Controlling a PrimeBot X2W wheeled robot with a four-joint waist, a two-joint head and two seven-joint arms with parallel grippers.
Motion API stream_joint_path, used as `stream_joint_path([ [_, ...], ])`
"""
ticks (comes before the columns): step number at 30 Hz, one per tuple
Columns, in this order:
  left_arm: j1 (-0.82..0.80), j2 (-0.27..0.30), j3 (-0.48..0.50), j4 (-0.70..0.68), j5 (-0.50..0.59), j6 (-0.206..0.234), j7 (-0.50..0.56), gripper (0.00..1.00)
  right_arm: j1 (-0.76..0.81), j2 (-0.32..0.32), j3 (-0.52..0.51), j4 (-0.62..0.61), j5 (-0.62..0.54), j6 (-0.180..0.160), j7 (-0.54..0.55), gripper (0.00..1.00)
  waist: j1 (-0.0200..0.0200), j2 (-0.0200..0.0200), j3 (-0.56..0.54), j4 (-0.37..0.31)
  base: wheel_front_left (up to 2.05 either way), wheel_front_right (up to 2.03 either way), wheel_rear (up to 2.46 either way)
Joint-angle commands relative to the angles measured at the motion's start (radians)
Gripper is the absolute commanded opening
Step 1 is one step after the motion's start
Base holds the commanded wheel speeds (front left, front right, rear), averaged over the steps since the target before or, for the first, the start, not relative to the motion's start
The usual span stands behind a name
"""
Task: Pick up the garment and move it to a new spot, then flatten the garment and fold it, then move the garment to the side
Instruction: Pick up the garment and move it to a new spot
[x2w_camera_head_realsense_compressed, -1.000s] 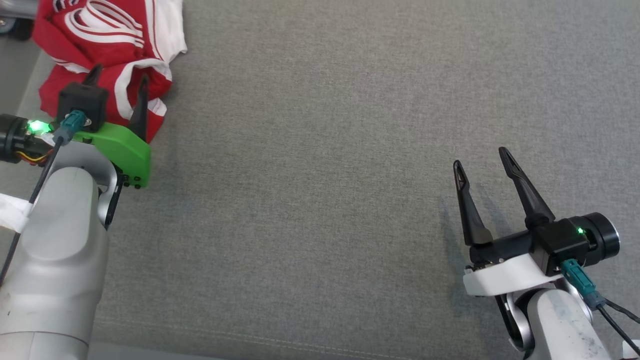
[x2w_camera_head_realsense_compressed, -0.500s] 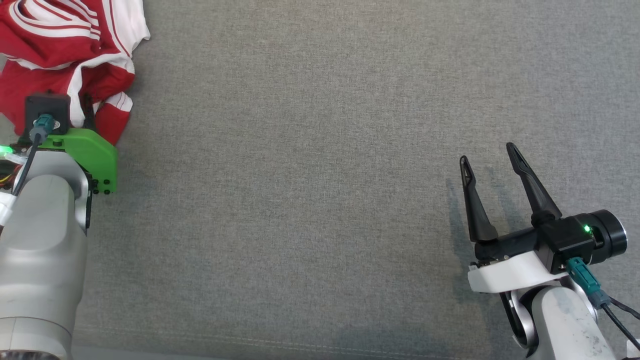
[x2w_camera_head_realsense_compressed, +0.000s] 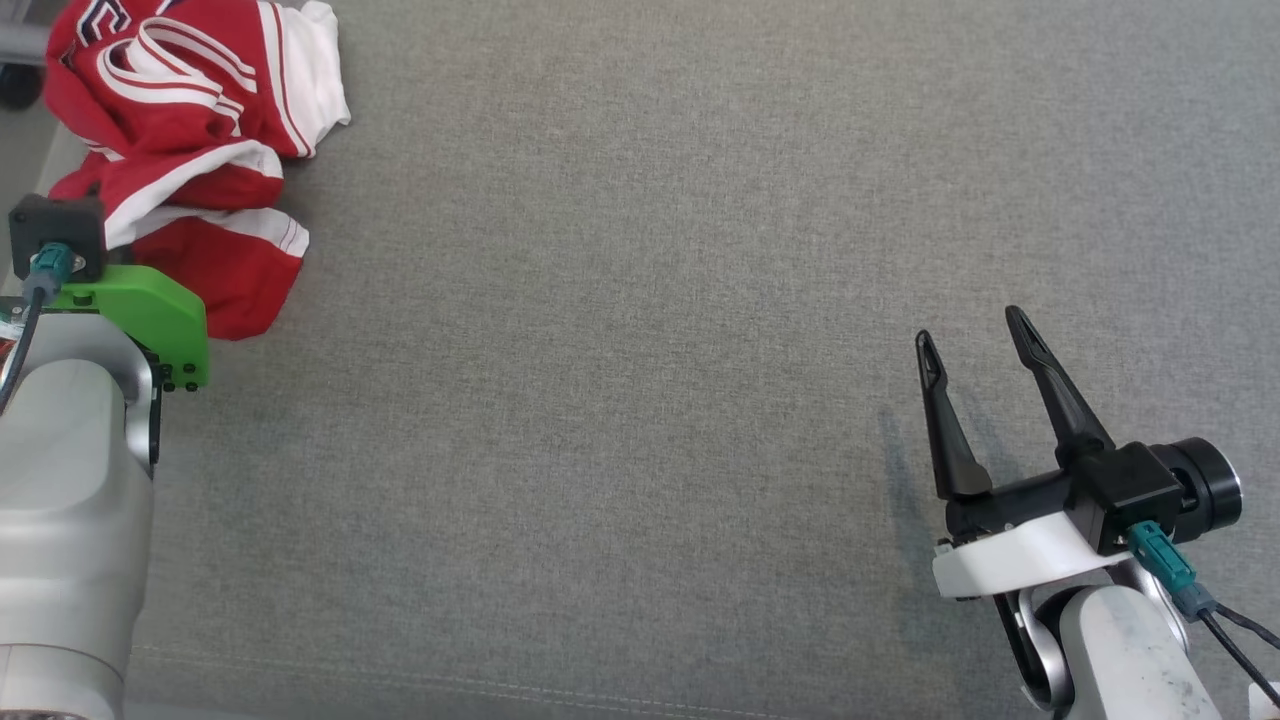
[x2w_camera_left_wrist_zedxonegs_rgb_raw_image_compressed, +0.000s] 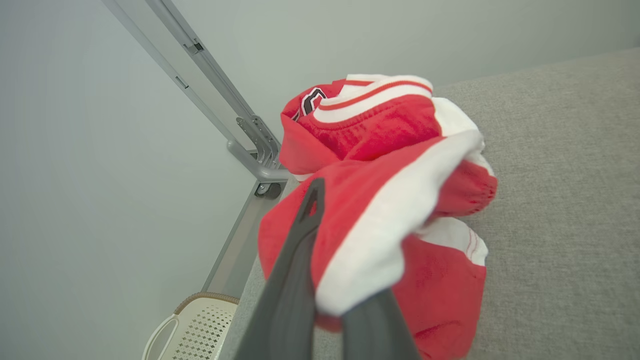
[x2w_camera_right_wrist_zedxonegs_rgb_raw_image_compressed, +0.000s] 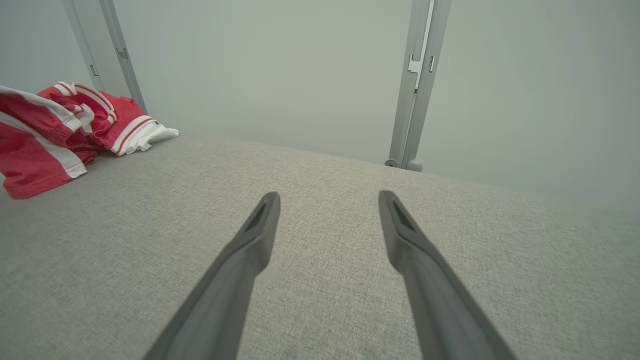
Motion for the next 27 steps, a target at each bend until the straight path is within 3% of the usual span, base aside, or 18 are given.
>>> stream_joint_path([
  [1,0.018,0.018,0.001,-0.019,0.001,-0.004,-0.008,0.00,0.013,-0.002,0.004,0.005,0.018,0.000,-0.003,1.00,0.0000,0.0065,-0.061,0.003,0.00,0.00,0.00],
  [16,0.094,0.070,-0.053,-0.349,0.041,-0.017,-0.007,0.00,0.070,-0.002,0.000,0.044,0.117,0.000,-0.003,1.00,0.0000,0.0065,-0.265,-0.080,0.00,0.00,0.00],
  [27,0.108,0.016,-0.121,-0.627,0.025,-0.059,0.084,0.00,0.101,-0.002,-0.032,0.052,0.150,0.000,-0.003,1.00,0.0000,0.0065,-0.297,-0.161,0.00,0.00,0.00],
])
